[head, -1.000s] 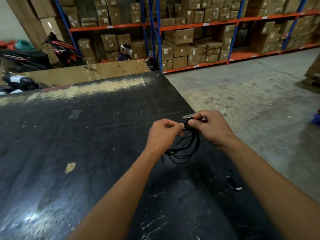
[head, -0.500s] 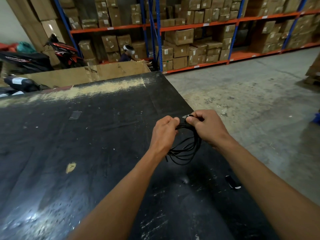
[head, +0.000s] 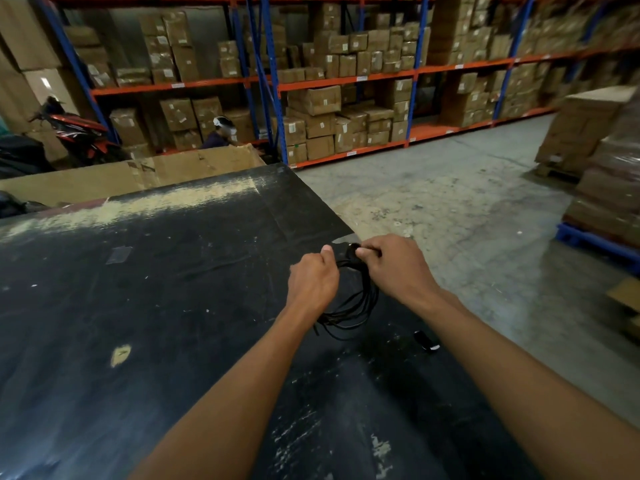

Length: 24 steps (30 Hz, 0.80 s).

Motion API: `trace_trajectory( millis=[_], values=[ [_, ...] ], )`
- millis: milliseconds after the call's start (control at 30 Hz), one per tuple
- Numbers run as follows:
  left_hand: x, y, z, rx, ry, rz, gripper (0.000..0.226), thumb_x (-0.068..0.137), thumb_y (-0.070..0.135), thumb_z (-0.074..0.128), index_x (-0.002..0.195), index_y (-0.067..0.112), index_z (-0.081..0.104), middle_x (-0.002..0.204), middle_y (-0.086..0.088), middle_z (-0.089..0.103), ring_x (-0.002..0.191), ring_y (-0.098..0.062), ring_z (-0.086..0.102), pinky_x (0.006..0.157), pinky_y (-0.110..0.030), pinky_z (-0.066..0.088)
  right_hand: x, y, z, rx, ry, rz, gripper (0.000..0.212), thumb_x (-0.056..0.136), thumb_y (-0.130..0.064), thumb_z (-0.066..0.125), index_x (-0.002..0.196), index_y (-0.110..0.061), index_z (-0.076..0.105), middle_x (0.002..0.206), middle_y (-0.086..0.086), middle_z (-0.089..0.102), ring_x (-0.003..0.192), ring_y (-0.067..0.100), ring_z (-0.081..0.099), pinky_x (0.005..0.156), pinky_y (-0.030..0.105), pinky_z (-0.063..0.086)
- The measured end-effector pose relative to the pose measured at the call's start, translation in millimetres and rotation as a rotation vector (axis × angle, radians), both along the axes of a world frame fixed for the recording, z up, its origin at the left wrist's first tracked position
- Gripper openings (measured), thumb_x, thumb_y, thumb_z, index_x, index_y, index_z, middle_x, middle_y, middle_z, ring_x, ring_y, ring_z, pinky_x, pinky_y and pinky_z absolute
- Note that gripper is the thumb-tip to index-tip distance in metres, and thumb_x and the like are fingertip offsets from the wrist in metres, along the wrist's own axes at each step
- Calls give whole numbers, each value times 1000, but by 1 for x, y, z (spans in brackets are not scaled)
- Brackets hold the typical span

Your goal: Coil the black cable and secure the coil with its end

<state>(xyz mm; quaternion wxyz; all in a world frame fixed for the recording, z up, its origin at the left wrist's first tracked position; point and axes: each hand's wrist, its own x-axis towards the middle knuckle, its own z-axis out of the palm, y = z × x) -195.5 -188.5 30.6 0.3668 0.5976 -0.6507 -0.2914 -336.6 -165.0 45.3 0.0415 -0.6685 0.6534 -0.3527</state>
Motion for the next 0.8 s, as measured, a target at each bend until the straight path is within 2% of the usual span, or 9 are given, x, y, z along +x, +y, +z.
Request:
trace_trajectory(
  millis=[67,100,200,233,367,533,667,733,800],
  values=[
    [2,5,-1,31,-1,-13,62,103,39,26,75,2,67,78,-12,70,93,-37,65,101,-53,42,-6,15,-2,26,41,-65,24,93,-27,59,77,-12,69,64,1,55,69,27,59,61,28,35],
    [3,7,-3,58,4,-19,62,104,39,26,76,2,67,75,-10,68,89,-36,65,100,-51,43,-9,23,-4,56,70,-99,25,93,-28,59,79,-10,69,68,4,58,75,30,62,63,29,37],
    [1,16,-8,135,22,-11,59,103,42,27,83,5,68,73,-9,62,68,-26,57,70,-38,44,-23,49,-15,188,165,-185,33,92,-35,61,107,-7,70,102,15,66,99,34,62,78,34,49],
    [-2,20,-9,148,35,-13,57,103,42,28,81,8,68,74,-10,61,66,-25,55,68,-38,43,-27,59,-18,245,200,-207,38,92,-38,61,115,-8,67,111,16,65,105,35,60,84,39,51],
    [-14,35,-10,155,84,-54,54,102,41,30,71,15,65,93,-23,70,89,-39,64,81,-44,49,-37,92,-35,409,291,-272,49,89,-44,62,126,-13,59,122,15,58,114,36,54,88,45,50],
    [-22,45,-10,177,114,-61,54,102,41,30,79,11,69,108,-27,68,101,-43,62,87,-48,47,-43,112,-50,485,256,-293,52,86,-42,68,124,-10,57,118,16,57,108,37,57,80,40,46],
    [-21,48,-9,201,151,-63,55,102,41,31,69,14,65,108,-27,69,102,-45,63,89,-51,49,-44,114,-55,504,217,-274,36,85,-39,70,101,-8,60,103,14,59,95,35,61,68,34,41],
    [-20,47,-10,217,181,-51,54,102,41,31,69,13,64,102,-19,70,98,-41,64,87,-50,50,-43,111,-56,511,209,-275,32,85,-39,70,90,-10,57,95,12,59,91,34,61,67,34,42],
    [-19,44,-11,247,228,-53,53,102,42,32,76,9,64,92,-14,70,78,-34,64,75,-47,49,-42,108,-57,518,182,-292,33,86,-39,69,79,-12,50,86,9,56,85,32,60,65,34,42]
  ],
)
